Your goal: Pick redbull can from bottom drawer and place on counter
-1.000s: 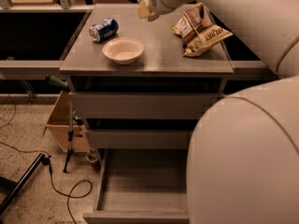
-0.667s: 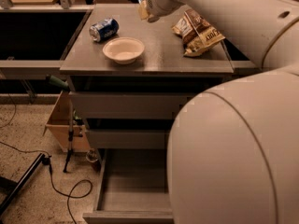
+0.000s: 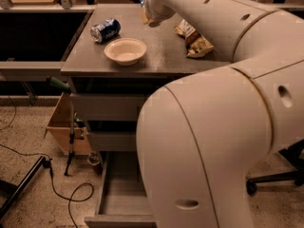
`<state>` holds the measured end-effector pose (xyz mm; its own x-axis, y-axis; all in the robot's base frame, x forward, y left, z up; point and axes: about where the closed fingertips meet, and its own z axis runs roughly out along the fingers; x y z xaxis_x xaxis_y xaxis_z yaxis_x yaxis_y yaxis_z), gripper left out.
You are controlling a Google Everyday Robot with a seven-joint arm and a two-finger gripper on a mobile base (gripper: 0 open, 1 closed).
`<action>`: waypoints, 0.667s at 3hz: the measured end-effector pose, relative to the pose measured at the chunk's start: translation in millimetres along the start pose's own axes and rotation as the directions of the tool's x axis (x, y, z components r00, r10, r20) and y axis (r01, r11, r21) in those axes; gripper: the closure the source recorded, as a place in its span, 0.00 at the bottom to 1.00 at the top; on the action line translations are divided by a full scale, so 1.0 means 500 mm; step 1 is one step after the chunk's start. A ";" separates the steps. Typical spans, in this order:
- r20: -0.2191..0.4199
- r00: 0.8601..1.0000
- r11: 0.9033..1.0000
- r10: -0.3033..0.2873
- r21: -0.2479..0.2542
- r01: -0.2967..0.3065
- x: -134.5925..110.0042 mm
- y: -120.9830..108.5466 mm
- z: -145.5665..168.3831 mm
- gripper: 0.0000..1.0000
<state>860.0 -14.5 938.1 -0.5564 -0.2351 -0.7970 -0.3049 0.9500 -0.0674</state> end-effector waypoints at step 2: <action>-0.067 0.998 1.000 -0.003 0.005 0.004 0.029 -0.012 0.061 0.83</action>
Offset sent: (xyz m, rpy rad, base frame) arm 0.0323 -0.0073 -0.0362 -0.0394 0.0939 0.0004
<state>877.4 -17.1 908.8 -0.6058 -0.2513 -0.7548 -0.3028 0.9502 -0.0734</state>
